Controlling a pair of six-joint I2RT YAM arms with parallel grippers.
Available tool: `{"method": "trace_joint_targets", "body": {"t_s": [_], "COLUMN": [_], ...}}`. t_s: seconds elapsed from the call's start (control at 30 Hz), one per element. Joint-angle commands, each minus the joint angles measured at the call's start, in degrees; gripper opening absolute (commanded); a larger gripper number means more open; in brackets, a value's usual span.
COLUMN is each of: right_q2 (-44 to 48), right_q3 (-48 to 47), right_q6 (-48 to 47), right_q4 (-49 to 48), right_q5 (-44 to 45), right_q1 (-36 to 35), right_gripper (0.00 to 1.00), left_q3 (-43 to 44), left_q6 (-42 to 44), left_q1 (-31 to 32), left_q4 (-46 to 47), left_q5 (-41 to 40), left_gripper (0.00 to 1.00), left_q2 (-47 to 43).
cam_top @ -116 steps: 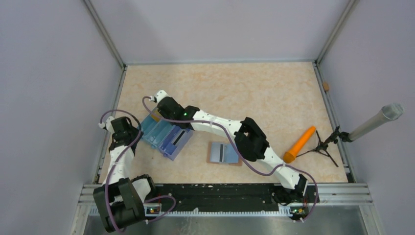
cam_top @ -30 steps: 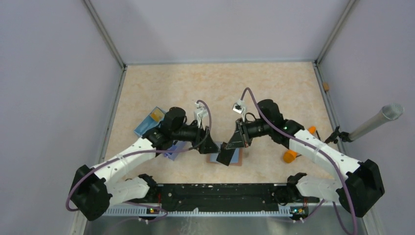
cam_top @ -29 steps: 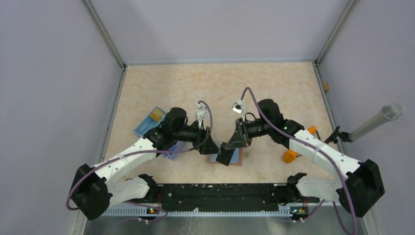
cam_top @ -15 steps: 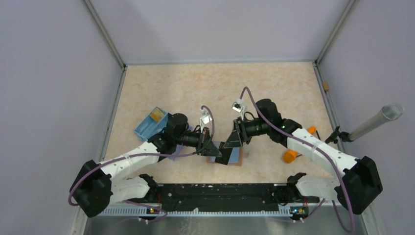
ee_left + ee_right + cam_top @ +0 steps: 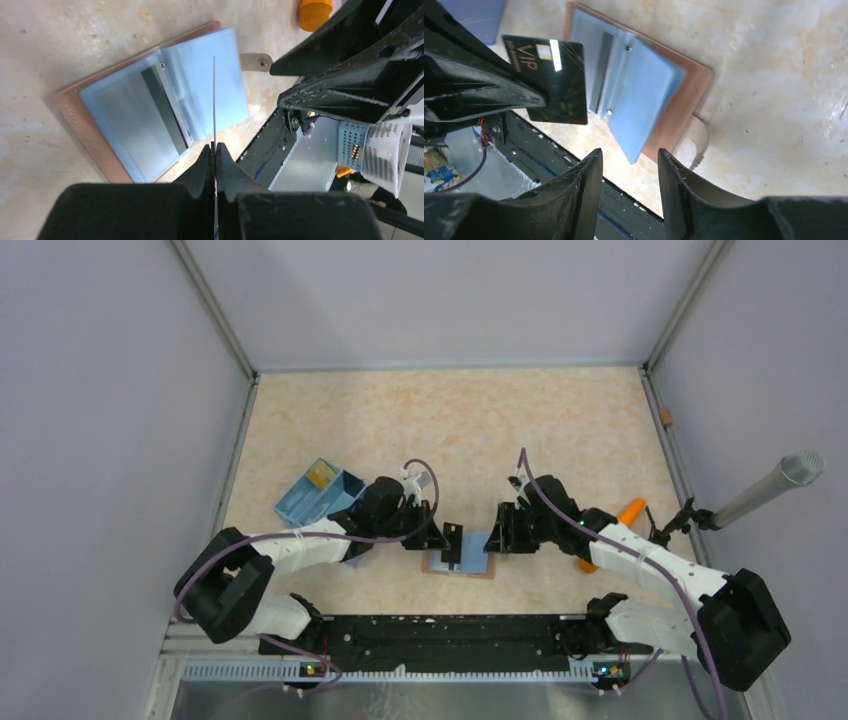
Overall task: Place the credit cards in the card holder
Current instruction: Insert the credit card into the card holder.
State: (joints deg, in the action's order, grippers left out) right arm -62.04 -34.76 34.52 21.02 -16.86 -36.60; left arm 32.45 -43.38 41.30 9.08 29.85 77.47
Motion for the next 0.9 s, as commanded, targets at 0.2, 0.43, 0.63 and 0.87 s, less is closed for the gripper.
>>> {"method": "trace_joint_targets", "body": {"t_s": [0.2,0.43,0.63,0.87], "right_q2": [-2.5,-7.0,-9.9,-12.3], "right_q3": [4.5,5.4,5.9,7.0], "right_q6": [6.4,7.2,7.6,7.9], "right_q4": [-8.1,-11.0,-11.4,-11.3], "right_q5": [0.3,0.7,2.1,3.8], "right_q1": [-0.8,-1.6,-2.0,-2.0], "right_gripper": [0.40,0.37,0.23,0.00], "left_q3": [1.4,1.2,0.8,0.1], "left_q6": [-3.1,-3.6,-4.7,-7.0], "left_q1": [0.1,0.1,0.1,0.1], "left_q4": [2.7,3.3,5.8,10.5], "left_q5": [-3.9,-2.8,-1.4,1.0], "left_gripper": [0.00,0.00,0.00,0.00], "left_q2": [5.0,6.5,7.9,10.9]}}
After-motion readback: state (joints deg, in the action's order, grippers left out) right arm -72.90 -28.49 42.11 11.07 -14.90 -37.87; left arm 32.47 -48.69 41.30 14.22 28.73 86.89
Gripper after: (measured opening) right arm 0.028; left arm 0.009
